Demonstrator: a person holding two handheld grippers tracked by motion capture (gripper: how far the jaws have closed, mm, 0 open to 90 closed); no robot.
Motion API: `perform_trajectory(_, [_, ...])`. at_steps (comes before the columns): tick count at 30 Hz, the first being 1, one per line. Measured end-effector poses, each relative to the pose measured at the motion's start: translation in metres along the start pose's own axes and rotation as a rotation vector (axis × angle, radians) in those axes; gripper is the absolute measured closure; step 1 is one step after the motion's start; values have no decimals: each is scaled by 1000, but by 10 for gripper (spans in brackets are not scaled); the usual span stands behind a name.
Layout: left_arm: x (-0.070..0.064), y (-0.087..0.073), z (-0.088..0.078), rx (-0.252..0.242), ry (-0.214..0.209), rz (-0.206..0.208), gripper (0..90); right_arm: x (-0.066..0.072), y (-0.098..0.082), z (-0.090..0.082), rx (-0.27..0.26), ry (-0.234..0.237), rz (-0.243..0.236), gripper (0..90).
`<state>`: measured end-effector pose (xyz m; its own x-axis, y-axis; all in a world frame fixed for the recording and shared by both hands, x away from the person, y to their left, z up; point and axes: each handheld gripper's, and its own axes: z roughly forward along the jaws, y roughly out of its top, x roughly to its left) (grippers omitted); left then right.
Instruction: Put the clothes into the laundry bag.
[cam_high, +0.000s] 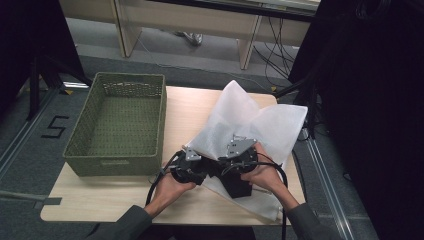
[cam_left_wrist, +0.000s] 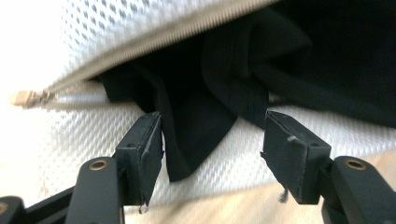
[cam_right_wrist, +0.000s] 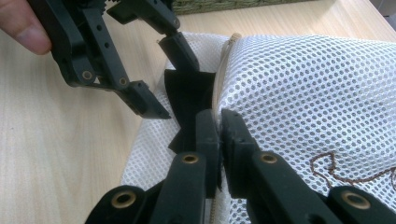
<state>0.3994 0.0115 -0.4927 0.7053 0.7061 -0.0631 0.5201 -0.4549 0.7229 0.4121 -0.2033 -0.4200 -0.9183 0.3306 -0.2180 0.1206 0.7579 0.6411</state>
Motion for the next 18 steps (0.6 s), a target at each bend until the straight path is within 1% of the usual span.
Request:
perform_trajectory(1, [0,-1,2,5,9,-12,376,0,0,0,-1,5,3,873])
perform_trajectory(2, [1,-2,7,14,9,-28,425,1,0,-1,2,9,5,873])
perform_trajectory(3, [2,-2,10,15,10,-22,425,1,0,-1,2,9,5,873])
perform_trajectory(4, [2,-2,14,13,7,2,513,1,0,-1,4,5,2,873])
perform_trajectory(5, [2,-1,17,12,10,26,622,2,1,-1,7,8,5,874])
perform_trajectory(6, [1,-1,20,9,16,31,686,2,1,-2,5,23,10,874])
perform_trajectory(7, [-1,0,23,0,35,40,738,2,1,-2,9,11,9,875])
perform_trajectory(8, [-2,2,24,1,31,56,767,1,1,-1,-11,15,-31,875])
perform_trajectory(9, [-3,5,25,-5,38,67,787,2,2,-1,-9,19,-21,875])
perform_trajectory(10, [-5,8,27,-8,38,78,799,4,1,-2,-6,25,3,875])
perform_trajectory(12, [-8,13,30,-24,55,94,822,4,1,-2,5,33,-3,875])
perform_trajectory(13, [-10,16,34,-51,67,91,829,5,1,-1,-2,35,-8,875])
perform_trajectory(14, [-11,18,36,-59,71,87,832,6,1,-1,-10,54,-19,875])
perform_trajectory(15, [-11,20,39,-73,82,75,834,7,1,-2,-8,54,-14,875])
perform_trajectory(16, [-11,21,42,-83,91,79,837,7,0,-3,-7,63,-17,876])
perform_trajectory(17, [-11,22,44,-80,95,84,838,8,-1,-4,-7,69,0,876])
perform_trajectory(18, [-11,23,46,-90,102,81,839,9,-2,-3,-8,54,-1,876])
